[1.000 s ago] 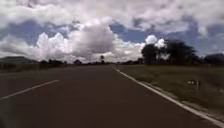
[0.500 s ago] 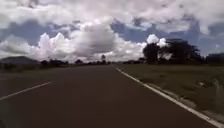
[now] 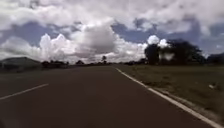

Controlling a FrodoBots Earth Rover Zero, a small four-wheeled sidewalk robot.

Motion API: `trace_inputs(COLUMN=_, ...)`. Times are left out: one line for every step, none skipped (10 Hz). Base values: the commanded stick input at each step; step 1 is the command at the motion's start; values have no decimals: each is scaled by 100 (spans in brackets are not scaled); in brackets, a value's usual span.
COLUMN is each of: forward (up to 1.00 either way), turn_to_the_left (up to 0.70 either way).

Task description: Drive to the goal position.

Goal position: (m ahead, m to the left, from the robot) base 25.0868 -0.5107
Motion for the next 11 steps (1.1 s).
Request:
trace_inputs(forward=100, turn_to_the_left=0)
trace_inputs(forward=100, turn_to_the_left=0)
trace_inputs(forward=100, turn_to_the_left=0)
trace_inputs(forward=100, turn_to_the_left=0)
trace_inputs(forward=100, turn_to_the_left=0)
trace_inputs(forward=100, turn_to_the_left=-8)
trace_inputs(forward=100, turn_to_the_left=-17)
trace_inputs(forward=100, turn_to_the_left=-24)
trace_inputs(forward=100, turn_to_the_left=-30)
trace_inputs(forward=100, turn_to_the_left=-18)
trace_inputs(forward=100, turn_to_the_left=-5)
